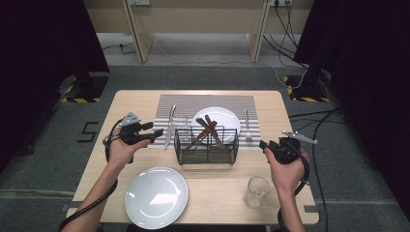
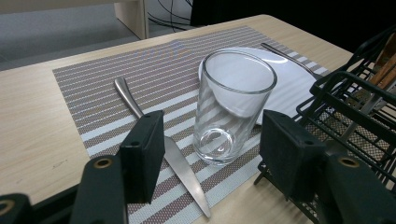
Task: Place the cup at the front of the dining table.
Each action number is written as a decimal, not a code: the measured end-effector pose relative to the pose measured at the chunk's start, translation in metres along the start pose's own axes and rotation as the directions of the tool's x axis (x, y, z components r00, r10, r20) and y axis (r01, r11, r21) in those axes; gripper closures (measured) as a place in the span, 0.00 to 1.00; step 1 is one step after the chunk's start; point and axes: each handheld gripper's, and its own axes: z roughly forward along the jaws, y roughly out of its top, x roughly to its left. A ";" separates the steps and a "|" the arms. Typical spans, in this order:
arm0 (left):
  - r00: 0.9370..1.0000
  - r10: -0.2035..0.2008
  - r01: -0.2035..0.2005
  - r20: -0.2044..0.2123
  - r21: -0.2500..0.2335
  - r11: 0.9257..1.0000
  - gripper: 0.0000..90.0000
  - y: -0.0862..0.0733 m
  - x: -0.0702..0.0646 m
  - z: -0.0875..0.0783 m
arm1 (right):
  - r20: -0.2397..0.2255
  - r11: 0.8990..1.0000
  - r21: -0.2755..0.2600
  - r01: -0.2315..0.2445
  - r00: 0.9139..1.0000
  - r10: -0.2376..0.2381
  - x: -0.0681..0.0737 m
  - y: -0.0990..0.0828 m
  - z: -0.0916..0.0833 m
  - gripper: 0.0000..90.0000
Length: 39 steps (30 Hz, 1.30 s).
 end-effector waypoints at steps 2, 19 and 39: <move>1.000 0.003 -0.003 0.004 -0.003 1.000 0.44 -0.001 -0.002 -0.002 | 0.000 1.000 0.001 -0.001 1.000 0.001 0.000 0.000 0.000 0.63; 1.000 -0.013 0.013 0.014 -0.018 1.000 0.44 -0.016 -0.004 -0.024 | -0.003 1.000 0.000 0.000 1.000 0.000 0.001 0.000 0.000 0.63; 0.999 0.006 -0.006 -0.036 0.005 1.000 0.45 -0.044 0.000 -0.048 | 0.000 1.000 0.001 0.001 1.000 -0.001 0.001 0.000 0.000 0.63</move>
